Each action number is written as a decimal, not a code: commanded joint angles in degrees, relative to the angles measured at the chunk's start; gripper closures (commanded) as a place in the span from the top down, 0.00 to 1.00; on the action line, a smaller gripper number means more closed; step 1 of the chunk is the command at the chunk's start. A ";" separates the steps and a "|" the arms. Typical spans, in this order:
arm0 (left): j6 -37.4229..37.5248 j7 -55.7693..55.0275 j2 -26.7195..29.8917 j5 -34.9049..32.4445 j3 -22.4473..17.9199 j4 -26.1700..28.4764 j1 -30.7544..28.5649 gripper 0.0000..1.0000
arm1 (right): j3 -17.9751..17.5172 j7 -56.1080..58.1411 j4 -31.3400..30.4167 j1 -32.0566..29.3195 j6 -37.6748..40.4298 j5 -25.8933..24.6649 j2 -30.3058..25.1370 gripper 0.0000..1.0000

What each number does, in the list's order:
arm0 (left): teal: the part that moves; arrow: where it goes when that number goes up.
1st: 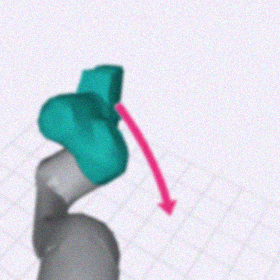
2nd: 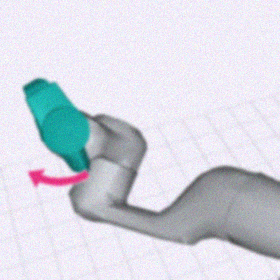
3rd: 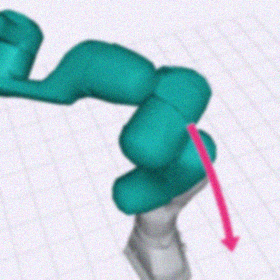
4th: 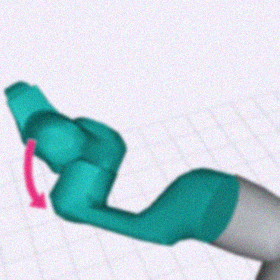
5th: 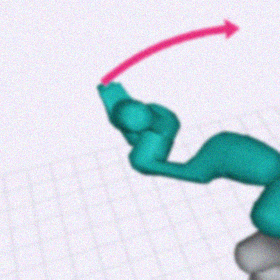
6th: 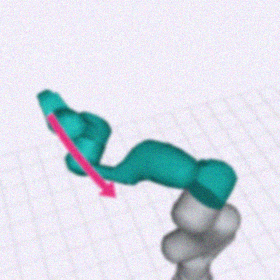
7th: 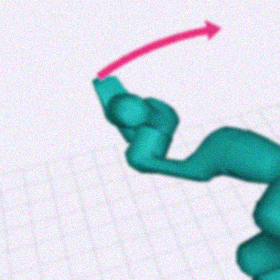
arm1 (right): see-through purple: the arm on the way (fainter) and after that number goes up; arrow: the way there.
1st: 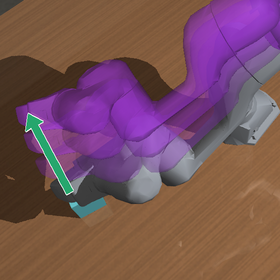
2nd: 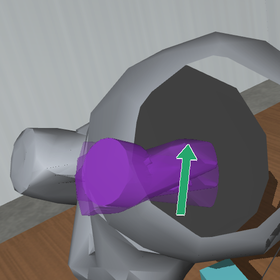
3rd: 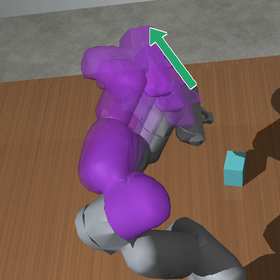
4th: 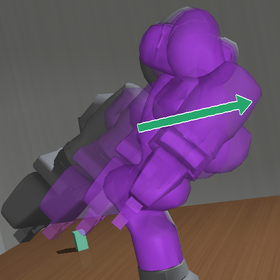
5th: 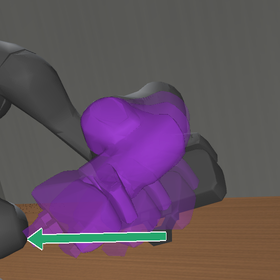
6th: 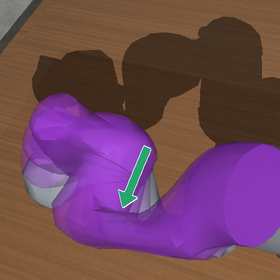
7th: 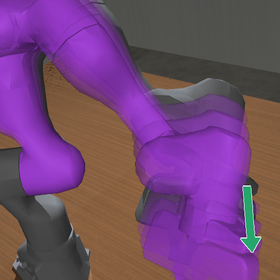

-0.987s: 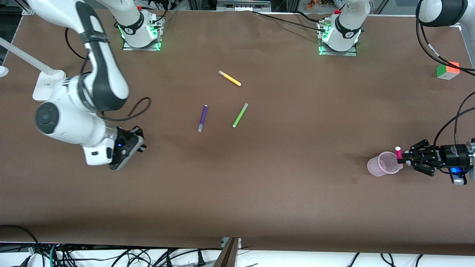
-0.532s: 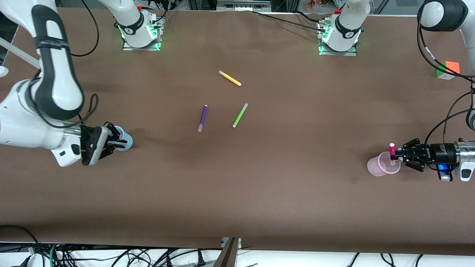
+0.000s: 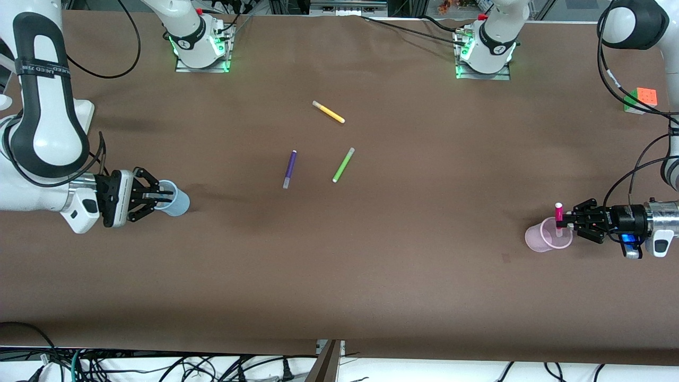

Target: Place pink and blue markers in matching cups

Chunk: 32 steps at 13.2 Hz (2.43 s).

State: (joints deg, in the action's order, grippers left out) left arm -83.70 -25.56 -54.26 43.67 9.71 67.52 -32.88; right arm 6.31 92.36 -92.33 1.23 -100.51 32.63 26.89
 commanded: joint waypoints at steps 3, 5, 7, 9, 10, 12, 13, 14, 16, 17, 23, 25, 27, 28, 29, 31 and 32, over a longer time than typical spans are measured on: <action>0.46 1.74 -0.14 1.86 0.22 0.07 -0.43 0.43 | -0.77 8.00 -3.46 -1.41 0.58 2.43 -0.61 0.06; 0.46 1.66 -0.14 1.94 0.22 0.07 -0.51 0.50 | -0.77 11.24 -4.34 -1.50 0.57 3.57 -0.61 0.06; 0.55 1.65 0.21 1.77 0.22 0.07 -0.43 0.50 | -0.68 13.19 -5.31 -1.50 0.57 3.58 -0.61 0.06; 0.55 1.57 2.13 -0.41 0.22 -0.55 0.36 0.50 | -0.33 14.25 -5.49 -1.50 0.66 3.58 -0.61 0.06; 0.64 1.22 5.36 -4.78 0.83 -0.55 1.32 0.51 | -0.24 14.25 -5.67 -1.50 0.66 3.58 -0.61 0.06; 0.99 1.04 13.00 -11.48 0.84 0.06 5.53 0.57 | 0.72 13.20 -5.67 -1.50 2.32 3.58 -0.61 0.23; 2.30 0.86 16.09 -13.76 0.84 0.07 7.12 0.59 | 0.90 12.85 -5.58 -1.50 2.42 3.58 -0.70 0.72; 3.62 0.34 19.34 -15.88 0.84 0.07 8.44 0.62 | 1.16 12.41 -5.23 -1.50 2.68 3.49 -0.79 1.00; 7.13 -2.46 25.14 -20.79 0.84 0.07 12.12 0.74 | 1.60 6.12 -4.79 -1.50 2.86 3.14 -1.14 1.00; 8.28 -3.17 28.22 -24.56 0.84 0.07 15.01 0.91 | 1.60 2.34 -4.35 -1.41 2.77 2.53 -1.75 1.00; 14.17 -8.72 38.00 -42.31 1.01 -0.99 33.81 1.00 | 1.16 -35.95 5.38 2.36 4.96 -7.73 -1.93 1.00; 14.26 -8.37 39.23 -49.62 1.01 -0.73 41.20 1.00 | 1.16 -50.02 8.21 3.51 5.49 -12.48 -1.93 1.00; 13.83 -8.19 38.54 -52.89 0.84 -0.46 43.60 1.00 | 1.43 -58.49 9.36 3.69 7.51 -15.74 -2.11 1.00; 13.74 -8.10 38.36 -52.46 0.66 -0.37 43.61 1.00 | 1.43 -62.00 10.67 3.86 9.08 -18.54 -2.19 1.00; 13.74 -7.75 38.44 -52.02 0.57 -0.46 43.26 1.00 | 1.08 -66.65 12.59 3.95 11.36 -21.62 -2.20 1.00; 13.82 -5.21 38.44 -51.84 0.57 -0.46 43.08 1.00 | 1.08 -76.84 15.50 4.82 16.81 -23.92 -2.20 1.00; 14.17 -5.03 38.44 -51.84 0.57 -0.37 43.08 1.00 | 0.99 -80.20 16.73 5.79 18.75 -25.67 -3.15 1.00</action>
State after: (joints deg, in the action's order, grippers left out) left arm -69.67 -32.62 -16.40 -7.74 10.33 66.52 10.34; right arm 7.53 19.08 -78.38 5.60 -85.84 9.91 24.85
